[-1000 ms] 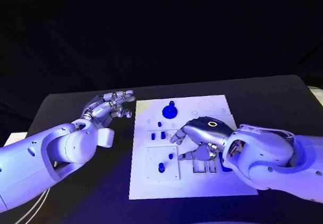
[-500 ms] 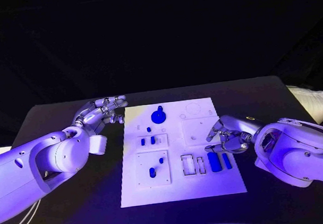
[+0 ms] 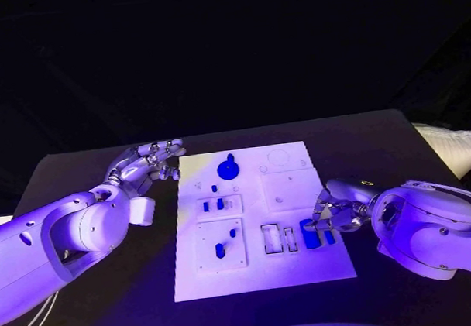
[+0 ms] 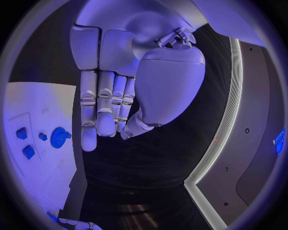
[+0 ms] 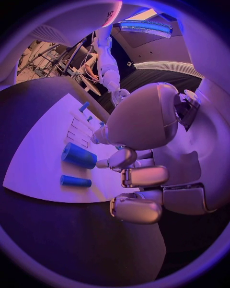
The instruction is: Assemble the parts on the task board
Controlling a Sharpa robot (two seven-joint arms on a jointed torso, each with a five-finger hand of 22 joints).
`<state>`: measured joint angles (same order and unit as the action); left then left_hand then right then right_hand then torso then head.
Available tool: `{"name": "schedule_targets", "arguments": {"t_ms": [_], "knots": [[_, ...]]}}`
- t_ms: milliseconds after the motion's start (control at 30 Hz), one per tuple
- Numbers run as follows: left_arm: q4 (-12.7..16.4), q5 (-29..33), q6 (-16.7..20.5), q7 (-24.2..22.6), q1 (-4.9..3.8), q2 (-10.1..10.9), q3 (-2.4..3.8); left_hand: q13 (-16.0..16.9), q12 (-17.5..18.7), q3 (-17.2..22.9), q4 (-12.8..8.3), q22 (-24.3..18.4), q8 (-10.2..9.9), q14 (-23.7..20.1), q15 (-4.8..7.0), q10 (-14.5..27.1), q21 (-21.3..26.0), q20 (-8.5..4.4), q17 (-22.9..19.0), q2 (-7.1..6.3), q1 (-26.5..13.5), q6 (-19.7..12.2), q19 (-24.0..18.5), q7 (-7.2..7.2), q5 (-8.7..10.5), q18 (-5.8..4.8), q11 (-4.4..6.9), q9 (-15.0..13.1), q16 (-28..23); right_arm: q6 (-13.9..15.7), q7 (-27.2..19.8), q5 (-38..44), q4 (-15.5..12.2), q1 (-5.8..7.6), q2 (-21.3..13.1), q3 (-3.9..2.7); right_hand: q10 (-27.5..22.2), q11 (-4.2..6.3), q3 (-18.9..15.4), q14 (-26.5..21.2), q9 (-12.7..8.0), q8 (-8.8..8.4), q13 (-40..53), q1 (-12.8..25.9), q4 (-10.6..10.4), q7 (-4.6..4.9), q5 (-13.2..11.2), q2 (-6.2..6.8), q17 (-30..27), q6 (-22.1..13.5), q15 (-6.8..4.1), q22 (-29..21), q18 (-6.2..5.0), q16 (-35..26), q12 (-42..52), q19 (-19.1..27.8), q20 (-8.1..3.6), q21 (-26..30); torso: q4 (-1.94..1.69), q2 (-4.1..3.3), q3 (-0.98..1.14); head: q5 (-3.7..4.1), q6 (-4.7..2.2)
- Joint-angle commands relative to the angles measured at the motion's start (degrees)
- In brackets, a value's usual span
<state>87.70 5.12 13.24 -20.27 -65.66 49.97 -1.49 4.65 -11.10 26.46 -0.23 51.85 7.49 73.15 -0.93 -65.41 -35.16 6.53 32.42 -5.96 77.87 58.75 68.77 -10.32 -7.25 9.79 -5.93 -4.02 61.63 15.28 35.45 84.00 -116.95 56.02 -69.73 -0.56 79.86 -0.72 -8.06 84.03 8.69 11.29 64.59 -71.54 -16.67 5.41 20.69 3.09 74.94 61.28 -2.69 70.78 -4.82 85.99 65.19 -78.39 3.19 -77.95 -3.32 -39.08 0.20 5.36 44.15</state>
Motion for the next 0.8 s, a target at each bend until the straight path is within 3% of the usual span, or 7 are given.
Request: {"name": "schedule_targets", "arguments": {"t_ms": [33,500,800], "knots": [[0.21,-0.14,-0.99,-0.24,0.02,-0.02,0.02,-0.06,-0.28,-0.24,-0.12,-0.07,0.19,-0.51,0.06,0.40,0.15,0.05,-0.09,-0.19,0.34,-0.31,0.16,0.03,-0.18,0.63,0.07,0.07,-0.27,-2.85,2.79,2.70,0.29,-0.36,0.62,0.03,0.20,0.00,-0.36,4.56,0.15,0.27,0.40,0.47,-0.01,-0.09,-0.43,-0.10,7.12,0.05,-0.42,0.07,0.54,0.36,0.51,-0.45,0.05,-0.22,0.01,-0.04,-0.05,-0.19,0.13],[0.21,-0.14,-1.13,-0.12,0.04,0.14,0.00,-0.06,-0.35,-0.34,-0.08,-0.09,0.22,-0.51,0.05,0.43,0.18,0.06,-0.10,-0.21,0.25,-0.32,0.18,0.02,-0.17,0.62,0.06,0.07,-0.25,-5.60,3.86,5.26,1.72,-1.19,2.79,0.05,0.35,0.07,-1.19,4.58,0.88,0.86,1.87,0.66,-0.04,-0.20,-1.00,-0.14,7.35,0.12,-0.45,0.18,0.55,0.50,1.38,-0.45,0.03,-0.28,0.00,-0.02,-0.02,-0.53,0.48],[0.24,-0.14,-1.44,0.13,0.06,0.28,-0.01,-0.07,-0.38,-0.42,-0.05,-0.15,0.22,-0.55,0.04,0.47,0.28,0.07,-0.22,-0.23,0.18,-0.35,0.16,0.01,-0.16,0.63,0.05,0.07,-0.29,-6.26,4.08,7.13,3.40,-2.97,5.35,0.04,0.30,0.10,-1.42,4.56,1.15,1.07,2.18,0.51,0.03,-0.24,-1.29,-0.11,7.25,0.12,-0.47,0.14,0.54,0.45,1.45,-0.39,0.02,-0.23,-0.02,-0.07,-0.01,-0.72,0.53]]}}
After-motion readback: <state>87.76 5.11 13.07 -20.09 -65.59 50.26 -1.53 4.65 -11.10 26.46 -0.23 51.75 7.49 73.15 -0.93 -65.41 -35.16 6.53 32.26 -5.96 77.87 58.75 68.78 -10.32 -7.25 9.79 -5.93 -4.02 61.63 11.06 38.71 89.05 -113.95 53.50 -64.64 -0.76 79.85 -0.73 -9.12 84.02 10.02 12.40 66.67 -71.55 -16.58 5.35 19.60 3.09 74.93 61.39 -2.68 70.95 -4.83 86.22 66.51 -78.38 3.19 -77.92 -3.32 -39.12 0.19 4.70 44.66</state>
